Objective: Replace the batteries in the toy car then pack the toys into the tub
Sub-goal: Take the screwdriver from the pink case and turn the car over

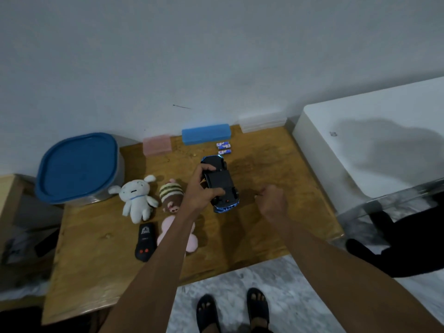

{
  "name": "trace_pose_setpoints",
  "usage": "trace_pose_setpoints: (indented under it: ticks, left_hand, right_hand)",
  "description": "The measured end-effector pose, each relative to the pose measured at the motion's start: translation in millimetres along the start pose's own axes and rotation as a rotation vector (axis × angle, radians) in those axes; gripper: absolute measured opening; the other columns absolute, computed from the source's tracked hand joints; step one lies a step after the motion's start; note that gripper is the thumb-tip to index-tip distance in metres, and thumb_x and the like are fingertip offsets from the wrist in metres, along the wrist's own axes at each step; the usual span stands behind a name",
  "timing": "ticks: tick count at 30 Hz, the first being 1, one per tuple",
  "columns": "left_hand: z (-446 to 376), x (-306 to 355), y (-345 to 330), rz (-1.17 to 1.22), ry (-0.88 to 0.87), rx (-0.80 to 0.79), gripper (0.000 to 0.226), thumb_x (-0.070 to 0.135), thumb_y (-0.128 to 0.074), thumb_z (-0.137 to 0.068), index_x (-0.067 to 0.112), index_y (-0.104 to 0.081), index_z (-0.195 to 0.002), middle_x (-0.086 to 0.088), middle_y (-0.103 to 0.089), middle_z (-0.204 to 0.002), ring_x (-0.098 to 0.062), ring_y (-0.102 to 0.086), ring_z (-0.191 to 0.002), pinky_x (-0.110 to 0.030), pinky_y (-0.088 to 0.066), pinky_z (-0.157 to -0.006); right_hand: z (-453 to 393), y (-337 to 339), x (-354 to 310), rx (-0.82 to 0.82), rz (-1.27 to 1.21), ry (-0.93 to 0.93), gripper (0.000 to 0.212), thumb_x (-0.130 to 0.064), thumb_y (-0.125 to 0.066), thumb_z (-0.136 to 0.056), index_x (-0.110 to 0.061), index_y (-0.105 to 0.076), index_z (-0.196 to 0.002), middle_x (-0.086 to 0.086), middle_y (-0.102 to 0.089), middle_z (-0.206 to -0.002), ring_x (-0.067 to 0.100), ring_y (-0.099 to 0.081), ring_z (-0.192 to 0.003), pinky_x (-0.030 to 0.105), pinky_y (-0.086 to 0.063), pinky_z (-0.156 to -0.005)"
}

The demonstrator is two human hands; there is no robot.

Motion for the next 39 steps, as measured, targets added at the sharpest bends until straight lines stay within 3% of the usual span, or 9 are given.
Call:
trace_pose_setpoints:
  ticks: [6, 10, 14, 17, 27, 29, 33, 36, 39]
  left_hand:
    - [0, 19, 6, -0.019, -0.037, 0.026, 0.058, -0.009, -0.077, -0.073, 0.021, -0.05, -0.114, -0.003, -0.055, -0.126, -0.022, -0.062, -0.105, -0.02, -0.055, -0.063]
    - [0, 32, 12, -0.074, -0.096, 0.055, 0.057, -0.006, -0.077, -0.072, 0.02, -0.051, -0.115, -0.004, -0.054, -0.128, -0.012, -0.058, -0.106, -0.019, -0.057, -0.068]
    - [3, 32, 22, -0.021, -0.087, 0.079, 0.056, -0.008, -0.074, -0.072, 0.019, -0.052, -0.116, -0.004, -0.056, -0.126, -0.022, -0.06, -0.108, -0.042, -0.061, -0.082]
    - [6, 33, 28, -0.013, -0.099, 0.088, 0.055, -0.002, -0.073, -0.067, 0.019, -0.053, -0.114, -0.005, -0.058, -0.124, -0.026, -0.061, -0.106, -0.044, -0.06, -0.081]
    - [12, 22, 36, -0.027, -0.074, 0.083, 0.062, -0.009, -0.071, -0.075, 0.018, -0.05, -0.127, -0.003, -0.054, -0.125, -0.007, -0.059, -0.1, -0.017, -0.056, -0.069]
    - [12, 18, 39, -0.011, -0.048, 0.081, 0.066, -0.008, -0.074, -0.074, 0.021, -0.05, -0.129, 0.0, -0.054, -0.125, -0.007, -0.058, -0.101, -0.019, -0.056, -0.07]
    - [9, 12, 42, -0.019, -0.04, 0.094, 0.067, 0.0, -0.081, -0.07, 0.026, -0.053, -0.124, -0.001, -0.057, -0.124, -0.023, -0.061, -0.109, -0.038, -0.059, -0.083]
    - [5, 13, 40, -0.02, -0.025, 0.081, 0.075, -0.003, -0.082, -0.069, 0.029, -0.051, -0.13, 0.005, -0.057, -0.122, -0.022, -0.061, -0.112, -0.03, -0.058, -0.082]
    - [4, 12, 38, 0.014, -0.015, 0.074, 0.087, -0.009, -0.08, -0.07, 0.024, -0.045, -0.142, 0.004, -0.054, -0.126, -0.01, -0.059, -0.108, -0.017, -0.056, -0.072]
  right_hand:
    - [-8, 32, -87, -0.01, -0.462, 0.193, 0.017, -0.017, -0.076, -0.088, -0.018, -0.075, -0.105, -0.003, -0.075, -0.097, 0.011, -0.069, -0.092, 0.03, -0.058, -0.085]
    - [-2, 30, -146, -0.174, -0.444, 0.351, 0.021, -0.016, -0.074, -0.089, -0.019, -0.075, -0.11, 0.002, -0.074, -0.103, 0.015, -0.068, -0.098, 0.03, -0.056, -0.086]
    - [6, 21, -166, -0.225, -0.323, 0.423, 0.026, -0.015, -0.073, -0.09, -0.021, -0.074, -0.116, 0.005, -0.073, -0.112, 0.019, -0.068, -0.102, 0.033, -0.058, -0.09]
    - [11, 15, -173, -0.246, -0.287, 0.45, 0.028, -0.016, -0.072, -0.091, -0.02, -0.074, -0.119, 0.007, -0.073, -0.117, 0.022, -0.068, -0.103, 0.036, -0.059, -0.09]
    - [13, 5, -190, -0.314, -0.187, 0.426, 0.015, -0.012, -0.074, -0.089, -0.02, -0.074, -0.101, 0.0, -0.067, -0.107, 0.016, -0.061, -0.1, 0.023, -0.047, -0.077]
    - [11, 8, -193, -0.354, -0.205, 0.435, 0.014, -0.01, -0.076, -0.086, -0.02, -0.074, -0.096, 0.0, -0.069, -0.103, 0.013, -0.061, -0.095, 0.024, -0.046, -0.075]
    - [8, 15, -195, -0.429, -0.322, 0.407, 0.012, -0.01, -0.076, -0.086, -0.019, -0.075, -0.093, -0.005, -0.073, -0.096, 0.008, -0.066, -0.092, 0.025, -0.048, -0.079]
    - [0, 27, -191, -0.358, -0.447, 0.363, 0.01, -0.01, -0.073, -0.089, -0.019, -0.075, -0.094, -0.004, -0.072, -0.094, 0.011, -0.065, -0.09, 0.028, -0.05, -0.075]
    - [-15, 44, -169, -0.188, -0.586, 0.25, 0.012, -0.011, -0.069, -0.091, -0.014, -0.076, -0.101, 0.001, -0.072, -0.097, 0.017, -0.066, -0.094, 0.037, -0.054, -0.083]
Point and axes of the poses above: each hand's wrist, its own z-axis away from the middle knuckle, its own y-axis out of the back of the hand, x = y × z, the point moved 10 cm from there along -z, towards the middle knuckle
